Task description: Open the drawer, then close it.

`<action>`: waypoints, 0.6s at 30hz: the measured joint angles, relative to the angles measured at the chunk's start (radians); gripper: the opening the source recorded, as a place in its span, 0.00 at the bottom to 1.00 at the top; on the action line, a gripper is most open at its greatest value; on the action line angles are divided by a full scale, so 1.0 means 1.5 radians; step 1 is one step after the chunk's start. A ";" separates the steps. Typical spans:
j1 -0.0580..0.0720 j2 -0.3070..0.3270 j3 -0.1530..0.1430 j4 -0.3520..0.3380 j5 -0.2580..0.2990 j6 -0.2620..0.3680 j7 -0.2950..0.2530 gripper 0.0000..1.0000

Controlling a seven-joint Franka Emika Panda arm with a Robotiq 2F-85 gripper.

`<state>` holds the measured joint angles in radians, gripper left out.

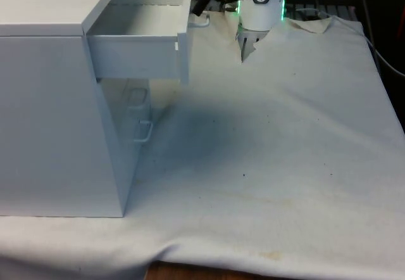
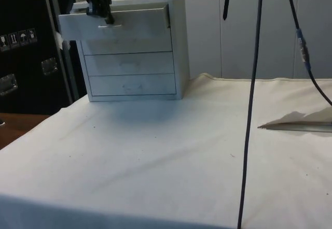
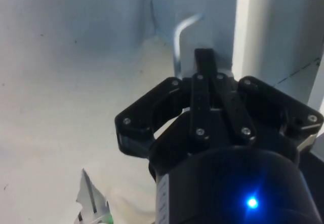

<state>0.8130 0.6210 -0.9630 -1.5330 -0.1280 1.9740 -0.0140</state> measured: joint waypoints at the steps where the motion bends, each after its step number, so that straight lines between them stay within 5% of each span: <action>1: -0.001 -0.003 -0.002 -0.003 0.000 0.004 -0.005 0.00; 9: -0.010 -0.009 -0.005 -0.011 0.001 0.012 -0.021 0.00; 18: -0.039 -0.006 -0.005 -0.009 0.015 0.032 -0.051 0.00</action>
<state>0.7550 0.6120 -0.9710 -1.5460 -0.1050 2.0220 -0.0900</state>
